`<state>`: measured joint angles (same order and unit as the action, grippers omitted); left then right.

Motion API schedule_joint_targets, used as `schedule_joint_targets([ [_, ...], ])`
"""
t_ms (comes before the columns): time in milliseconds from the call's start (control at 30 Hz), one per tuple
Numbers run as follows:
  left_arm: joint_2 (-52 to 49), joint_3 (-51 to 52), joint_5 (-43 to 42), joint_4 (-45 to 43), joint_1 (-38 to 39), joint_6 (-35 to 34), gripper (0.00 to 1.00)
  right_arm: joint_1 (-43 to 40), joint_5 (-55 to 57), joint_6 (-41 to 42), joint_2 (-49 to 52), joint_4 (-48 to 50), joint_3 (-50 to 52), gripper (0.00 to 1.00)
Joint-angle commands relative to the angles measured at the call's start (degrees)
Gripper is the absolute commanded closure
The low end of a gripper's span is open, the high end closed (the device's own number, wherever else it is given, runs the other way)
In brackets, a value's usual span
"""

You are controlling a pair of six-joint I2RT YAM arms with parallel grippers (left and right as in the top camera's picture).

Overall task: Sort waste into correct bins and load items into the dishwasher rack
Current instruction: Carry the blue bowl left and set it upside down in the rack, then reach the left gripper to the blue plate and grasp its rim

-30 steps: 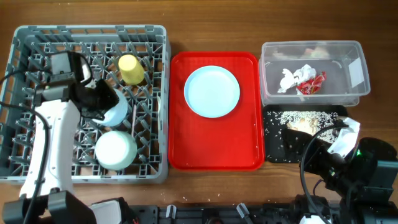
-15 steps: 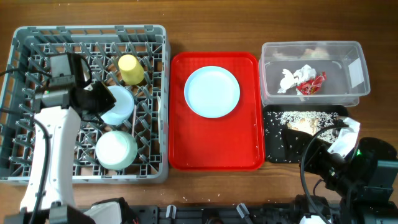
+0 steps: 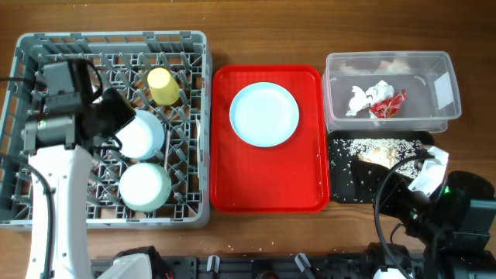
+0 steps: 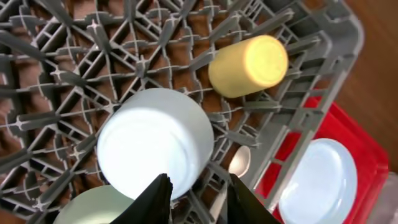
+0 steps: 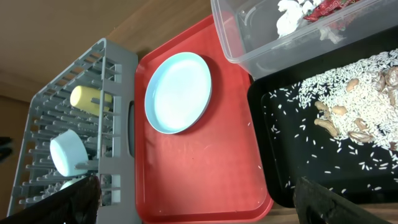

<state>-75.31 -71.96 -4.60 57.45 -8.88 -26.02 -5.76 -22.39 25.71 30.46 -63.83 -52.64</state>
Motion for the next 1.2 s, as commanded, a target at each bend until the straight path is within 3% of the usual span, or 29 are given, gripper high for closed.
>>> schedule_joint_targets([
  [0,-2.58,-0.26,-11.50,0.35,1.79,3.28,0.71,0.13,0.57,0.39,-0.31,0.20,-0.15,0.00],
  [67,-3.15,-0.26,-15.54,-0.68,5.49,3.32,0.71,0.13,0.57,0.37,-0.31,0.17,-0.15,0.00],
  [167,-3.28,-0.26,-14.01,-6.47,18.36,2.99,0.70,0.13,0.57,0.39,-0.28,0.17,-0.15,0.00],
  [267,-3.65,-0.26,6.01,-10.45,30.42,-2.05,0.66,0.13,0.57,0.39,-0.28,0.17,-0.15,0.00],
  [333,-4.74,-0.26,17.25,-12.00,35.54,-3.45,0.71,0.13,0.57,0.39,-0.31,0.20,-0.15,0.00],
  [467,-9.90,-0.26,23.98,-13.46,36.17,-3.43,0.70,0.13,0.57,0.37,-0.28,0.17,-0.15,0.00],
  [667,-21.31,-0.26,24.15,-16.35,34.80,-3.41,0.65,0.13,0.57,0.39,-0.28,0.17,-0.15,0.00],
  [833,-22.01,-0.26,23.37,-11.85,34.27,-3.41,0.80,0.13,0.57,0.37,-0.28,0.17,-0.15,0.00],
  [1033,-22.01,-0.26,20.04,-9.16,34.27,-2.95,0.81,0.13,0.57,0.37,-0.31,0.17,-0.15,0.00],
  [1167,-22.01,0.48,20.04,-7.48,34.27,-2.91,0.87,0.13,0.57,0.39,-0.28,0.17,-0.15,0.00],
])
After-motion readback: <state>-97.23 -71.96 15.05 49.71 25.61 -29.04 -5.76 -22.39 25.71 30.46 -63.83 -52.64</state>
